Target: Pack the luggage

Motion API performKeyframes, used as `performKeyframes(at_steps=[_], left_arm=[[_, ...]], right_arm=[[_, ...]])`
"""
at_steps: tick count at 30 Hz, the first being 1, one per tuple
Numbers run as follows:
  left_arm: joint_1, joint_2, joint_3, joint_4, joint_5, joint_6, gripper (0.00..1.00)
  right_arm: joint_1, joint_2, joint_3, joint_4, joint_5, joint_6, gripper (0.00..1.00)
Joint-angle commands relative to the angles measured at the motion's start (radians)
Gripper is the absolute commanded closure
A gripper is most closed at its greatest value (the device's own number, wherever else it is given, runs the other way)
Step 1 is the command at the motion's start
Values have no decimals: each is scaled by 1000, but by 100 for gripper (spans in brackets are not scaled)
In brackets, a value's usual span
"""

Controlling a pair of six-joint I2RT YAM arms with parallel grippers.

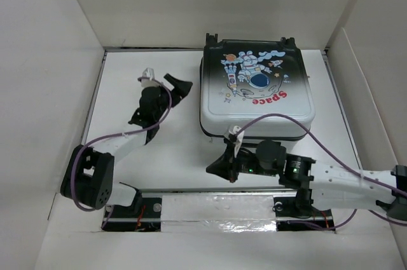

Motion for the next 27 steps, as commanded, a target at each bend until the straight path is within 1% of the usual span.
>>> performKeyframes(at_steps=[1,2,3,4,5,6,7,8,9,10,11,12,13,14,15,16,17,18,19,20,21,22,23,24,25,26,27], left_arm=[[39,48,218,-13,118,25,14],[39,79,265,-40,126,39,14],[39,143,305,-51,139,41,13],[52,177,384,-56,150,38,12],[52,217,423,-62,168,33,12],[70,291,458,-59,210,18,12],[84,324,530,-60,227,10,12],[84,358,569,-70,242,5,12],[84,423,607,-76,274,5,12],[93,458,702,-89,290,10,11],[93,493,754,-137,304,15,11],[93,560,800,-154,319,19,11],[93,591,896,-172,331,25,10],[93,625,943,-207,340,25,9],[93,686,981,-212,353,22,9],[93,714,1052,-217,365,10,9],[93,744,1087,-225,382,1,8],[102,795,1141,-225,400,-14,8],[102,815,1158,-222,409,-15,8],[102,832,1169,-199,416,-30,8],[102,856,1178,-182,434,-39,8],[102,869,1201,-171,442,-45,8],[102,886,1212,-160,452,-48,8],[102,886,1213,-151,457,-51,8],[111,869,1183,-111,454,-62,9],[112,869,1148,-82,454,-62,10],[112,825,1106,-41,440,-82,10]], right_arm=[[16,-96,-61,-38,-51,57,100],[16,-121,-87,-60,-43,67,100],[16,-171,-99,-95,-23,84,100],[16,-198,-112,-105,-16,94,100],[16,-222,-124,-109,-6,103,100],[16,-262,-142,-114,24,118,100],[16,-274,-149,-118,47,118,100],[16,-284,-152,-149,73,135,100],[16,-290,-159,-160,155,152,100],[16,-296,-161,-172,190,155,100],[16,-295,-164,-174,216,156,100],[16,-293,-162,-180,266,160,100],[16,-287,-153,-196,286,161,100],[16,-282,-147,-203,294,161,100],[16,-279,-143,-209,302,160,100],[7,-278,-136,-226,305,161,100],[7,-279,-129,-239,314,163,100],[7,-281,-120,-296,352,185,92],[7,-290,-120,-330,386,207,92],[7,-314,-120,-362,424,233,79],[7,-331,-120,-402,514,295,73],[7,-354,-121,-471,552,320,68],[-16,-380,-113,-486,579,330,62],[-31,-437,-104,-494,602,303,59],[-83,-471,-51,-503,610,249,57],[-83,-471,-50,-522,624,249,57],[-156,-469,44,-548,656,185,59]])
